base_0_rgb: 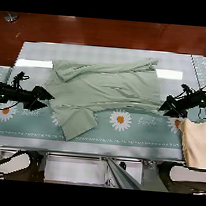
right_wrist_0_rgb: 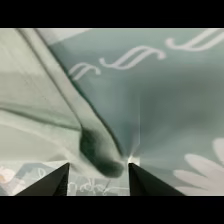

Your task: Fold the shirts.

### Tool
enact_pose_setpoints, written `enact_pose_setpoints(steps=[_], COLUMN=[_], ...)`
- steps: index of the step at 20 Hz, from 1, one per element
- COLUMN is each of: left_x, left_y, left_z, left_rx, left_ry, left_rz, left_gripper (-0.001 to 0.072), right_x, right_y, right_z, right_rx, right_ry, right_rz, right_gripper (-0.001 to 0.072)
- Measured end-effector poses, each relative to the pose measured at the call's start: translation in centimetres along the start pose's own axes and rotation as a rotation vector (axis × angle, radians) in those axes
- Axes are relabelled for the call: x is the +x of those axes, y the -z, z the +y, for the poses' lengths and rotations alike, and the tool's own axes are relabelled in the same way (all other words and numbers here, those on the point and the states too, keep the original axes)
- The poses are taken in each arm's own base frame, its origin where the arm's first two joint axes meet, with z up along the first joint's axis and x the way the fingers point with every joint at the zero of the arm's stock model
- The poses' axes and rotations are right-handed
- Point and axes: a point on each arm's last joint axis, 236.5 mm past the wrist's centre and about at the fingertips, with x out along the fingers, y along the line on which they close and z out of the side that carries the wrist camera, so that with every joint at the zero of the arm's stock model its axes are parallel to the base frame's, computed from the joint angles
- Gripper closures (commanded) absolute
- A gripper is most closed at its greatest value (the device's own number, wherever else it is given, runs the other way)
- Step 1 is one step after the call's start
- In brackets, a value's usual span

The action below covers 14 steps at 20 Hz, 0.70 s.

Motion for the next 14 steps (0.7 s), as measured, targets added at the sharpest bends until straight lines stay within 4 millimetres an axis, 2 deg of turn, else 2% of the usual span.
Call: enact_pose_setpoints(steps=[1,2,4,5,6,14], left_x=[0.0,0.0,0.0,0.0,0.0,0.0], left_y=[0.0,0.0,0.0,0.0,0.0,0.0], left_z=[0.0,0.0,0.0,0.0,0.0,0.0], left_rx=[0.0,0.0,0.0,0.0,0.002,0.012], left_ry=[0.0,0.0,0.0,0.0,-0.001,0.0], left_rz=[0.0,0.0,0.0,-0.001,-0.002,-0.002], left_gripper=[0.0004,0.0004,0.0004,0.0004,0.0004,0.0004], right_x=[0.4,0.7,1.1,1.2,1.4,1.2], right_y=[0.2,0.3,0.2,0.1,0.0,0.2], right_z=[0.2,0.4,0.7,0.7,0.8,1.2], right_rx=[-0.003,-0.008,-0.016,-0.017,-0.021,-0.08], right_ry=[0.002,0.006,0.015,0.017,0.019,0.017], right_rz=[0.012,0.022,0.021,0.019,0.015,0.032], right_gripper=[0.0246,0.0277,0.0424,0.0587,0.0691,0.0699])
